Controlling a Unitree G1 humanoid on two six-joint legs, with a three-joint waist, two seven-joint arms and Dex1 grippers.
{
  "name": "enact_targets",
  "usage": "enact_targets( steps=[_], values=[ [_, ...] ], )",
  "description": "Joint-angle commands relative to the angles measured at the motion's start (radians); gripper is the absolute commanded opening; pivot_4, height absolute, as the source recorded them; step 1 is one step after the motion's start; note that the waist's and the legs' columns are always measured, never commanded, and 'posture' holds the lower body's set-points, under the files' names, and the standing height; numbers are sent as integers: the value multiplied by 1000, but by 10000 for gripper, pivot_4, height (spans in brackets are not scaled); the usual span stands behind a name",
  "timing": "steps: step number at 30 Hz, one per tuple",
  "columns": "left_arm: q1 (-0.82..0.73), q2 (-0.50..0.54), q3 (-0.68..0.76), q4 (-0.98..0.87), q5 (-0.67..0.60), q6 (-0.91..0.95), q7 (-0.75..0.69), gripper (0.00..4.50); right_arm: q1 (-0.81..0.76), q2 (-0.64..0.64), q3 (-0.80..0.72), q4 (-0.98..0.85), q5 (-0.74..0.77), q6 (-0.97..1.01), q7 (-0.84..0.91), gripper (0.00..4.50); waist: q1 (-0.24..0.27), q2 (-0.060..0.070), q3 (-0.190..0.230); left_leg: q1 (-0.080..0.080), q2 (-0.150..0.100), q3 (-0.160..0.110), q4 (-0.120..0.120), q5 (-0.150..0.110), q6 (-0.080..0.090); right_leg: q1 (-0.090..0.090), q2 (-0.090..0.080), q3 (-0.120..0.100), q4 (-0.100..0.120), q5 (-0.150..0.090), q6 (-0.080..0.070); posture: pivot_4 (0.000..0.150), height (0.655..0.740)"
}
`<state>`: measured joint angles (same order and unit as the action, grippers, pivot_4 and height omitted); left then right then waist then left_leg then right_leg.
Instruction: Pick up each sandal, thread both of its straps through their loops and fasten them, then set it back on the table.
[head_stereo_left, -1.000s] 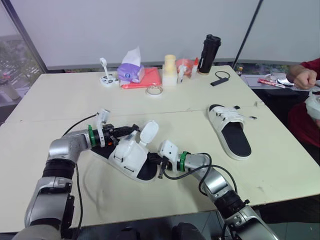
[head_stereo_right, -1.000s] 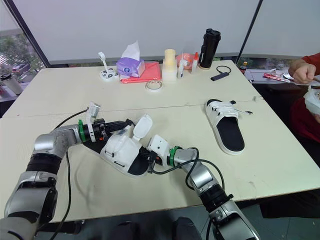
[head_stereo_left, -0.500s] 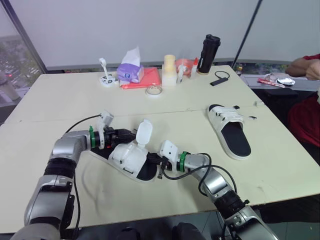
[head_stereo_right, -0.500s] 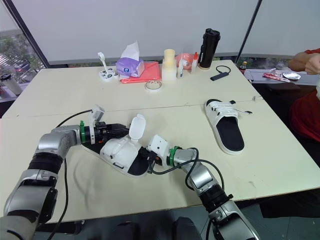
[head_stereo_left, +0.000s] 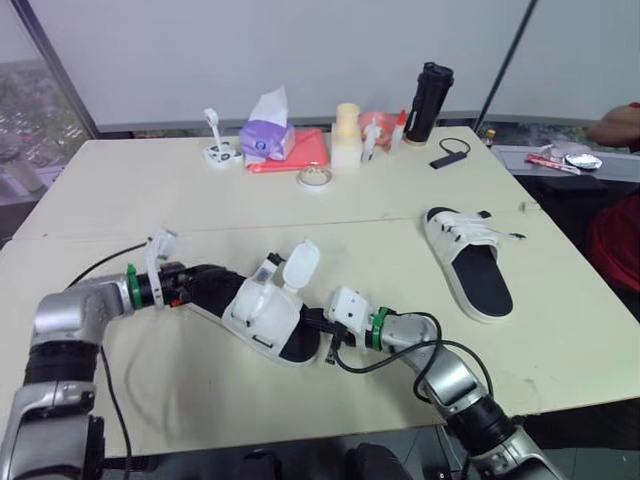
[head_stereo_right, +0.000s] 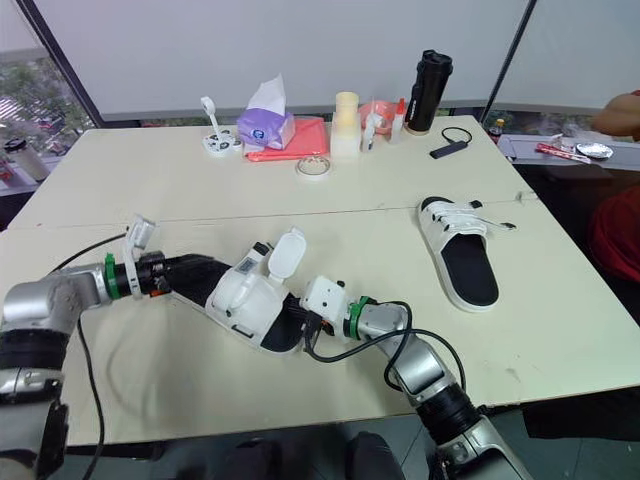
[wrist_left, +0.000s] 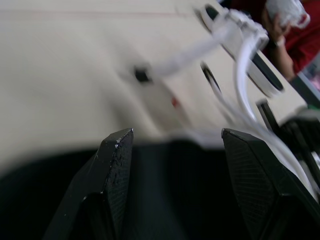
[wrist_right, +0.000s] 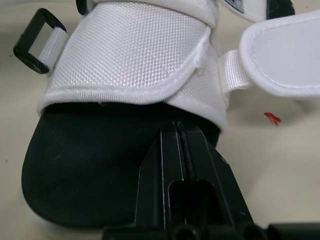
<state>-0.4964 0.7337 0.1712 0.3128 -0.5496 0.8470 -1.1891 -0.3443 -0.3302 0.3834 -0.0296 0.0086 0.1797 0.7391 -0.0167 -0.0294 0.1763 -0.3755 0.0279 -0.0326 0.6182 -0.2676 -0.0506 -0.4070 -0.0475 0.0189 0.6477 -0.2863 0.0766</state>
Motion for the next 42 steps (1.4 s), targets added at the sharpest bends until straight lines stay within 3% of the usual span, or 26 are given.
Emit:
enact_targets(
  steps=[1,14,23,29,36,42],
  values=[
    [48,40,7,-94,-27,13,-22,28896,30,-43,-37,-53,-11,61,-9,0,6,0,1,0,0,0,1,0,0,0,0,0,0,0,0,1500,7400],
    [225,52,-72,-459,-159,128,-47,28896,100,-91,-43,-304,56,253,31,0,2,1,4,-1,1,0,1,0,0,-1,1,0,0,0,0,1500,7400],
    [146,115,-50,-296,-95,39,-41,28896,127,-122,-62,-359,116,313,62,0,3,2,4,-2,1,0,3,0,0,-1,3,0,1,0,-1,1500,7400],
    [122,179,-50,-235,-71,-23,-87,28896,120,-112,-62,-297,138,298,58,0,-1,2,5,-2,1,1,3,0,0,-1,3,0,1,0,0,1500,7400],
    [-161,48,43,-47,-146,53,55,28896,101,-114,-46,-234,131,263,69,0,5,1,5,-4,2,-1,11,0,0,0,5,-3,2,0,0,1500,7400],
    [-211,-29,-34,7,-114,65,39,28896,85,-106,-38,-187,120,234,65,0,-4,1,5,-4,0,0,12,0,0,0,3,0,3,2,3,1500,7400]
  ],
)
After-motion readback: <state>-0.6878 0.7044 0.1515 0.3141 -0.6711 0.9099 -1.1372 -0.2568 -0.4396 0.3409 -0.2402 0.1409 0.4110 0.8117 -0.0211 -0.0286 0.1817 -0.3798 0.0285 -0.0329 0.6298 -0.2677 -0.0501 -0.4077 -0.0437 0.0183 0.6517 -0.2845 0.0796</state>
